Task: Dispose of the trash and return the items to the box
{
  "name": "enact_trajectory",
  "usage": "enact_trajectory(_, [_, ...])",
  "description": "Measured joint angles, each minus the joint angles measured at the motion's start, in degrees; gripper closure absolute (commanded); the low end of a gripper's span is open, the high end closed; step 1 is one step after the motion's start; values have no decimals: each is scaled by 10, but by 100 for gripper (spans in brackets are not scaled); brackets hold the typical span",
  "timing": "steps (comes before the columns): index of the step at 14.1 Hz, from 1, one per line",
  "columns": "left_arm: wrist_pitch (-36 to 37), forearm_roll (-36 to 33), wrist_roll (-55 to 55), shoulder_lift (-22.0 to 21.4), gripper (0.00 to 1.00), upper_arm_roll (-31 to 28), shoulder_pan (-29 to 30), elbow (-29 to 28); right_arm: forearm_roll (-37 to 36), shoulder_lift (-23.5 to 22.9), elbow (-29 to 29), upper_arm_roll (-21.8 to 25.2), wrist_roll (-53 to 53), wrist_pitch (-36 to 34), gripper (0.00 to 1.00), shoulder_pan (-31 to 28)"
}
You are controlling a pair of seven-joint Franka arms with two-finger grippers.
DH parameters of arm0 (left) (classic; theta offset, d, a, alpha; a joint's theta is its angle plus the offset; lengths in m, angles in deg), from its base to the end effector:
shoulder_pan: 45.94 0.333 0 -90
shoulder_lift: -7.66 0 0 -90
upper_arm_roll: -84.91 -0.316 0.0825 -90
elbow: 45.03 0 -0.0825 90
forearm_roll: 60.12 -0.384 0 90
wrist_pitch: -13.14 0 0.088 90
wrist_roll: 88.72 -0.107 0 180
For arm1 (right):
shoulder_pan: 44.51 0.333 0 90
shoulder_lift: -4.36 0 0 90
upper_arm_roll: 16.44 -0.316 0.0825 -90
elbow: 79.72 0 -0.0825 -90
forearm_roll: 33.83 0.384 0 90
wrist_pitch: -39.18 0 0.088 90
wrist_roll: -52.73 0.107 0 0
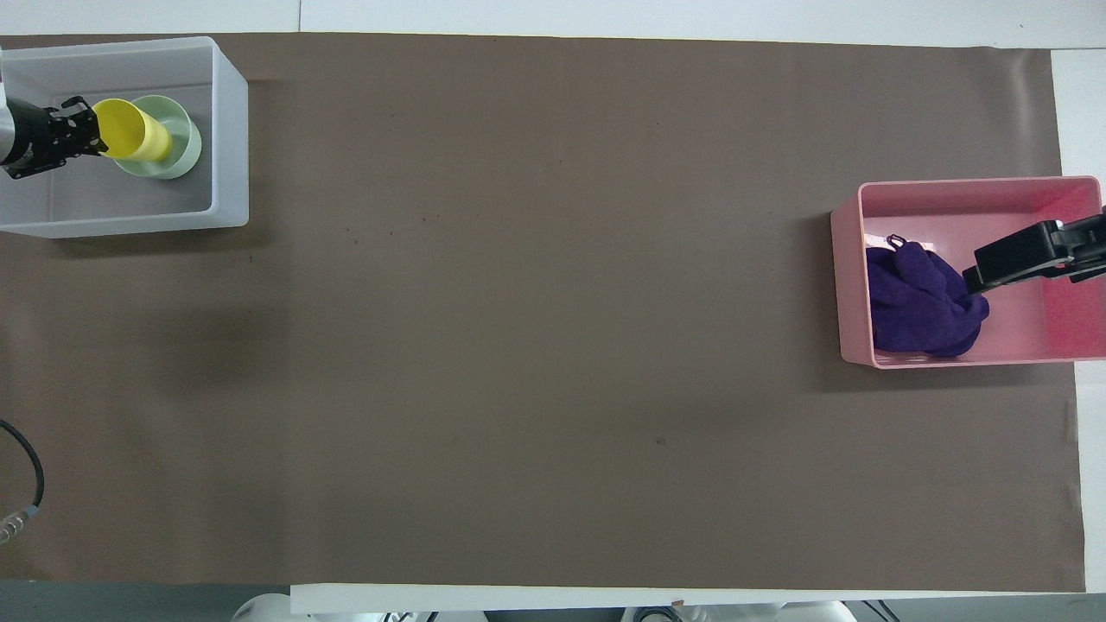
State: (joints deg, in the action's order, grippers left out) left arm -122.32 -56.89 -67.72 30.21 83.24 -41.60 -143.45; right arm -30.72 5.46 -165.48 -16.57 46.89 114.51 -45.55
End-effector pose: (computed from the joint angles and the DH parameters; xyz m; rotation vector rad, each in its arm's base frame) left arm 0.6776 0.0685 0.3849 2.9561 0.7594 0.3783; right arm 0.5206 -0.0014 0.6487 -3.0654 -0.1465 0.2451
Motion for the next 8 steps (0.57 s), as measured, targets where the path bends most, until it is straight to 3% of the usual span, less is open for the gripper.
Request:
enact_trajectory(1, [0,0,-4,0,0,1,-1,0,0,0,0,0,0,0,0,0])
enact_trajectory(4, [43,-17,-7,-16,0,7,-10,13,0,0,-1,0,0,0,0,0])
enact_trajectory(8, [234,-21,-31,-123,0,13,-54,24,-1,0,-3,0,0,1,0,0])
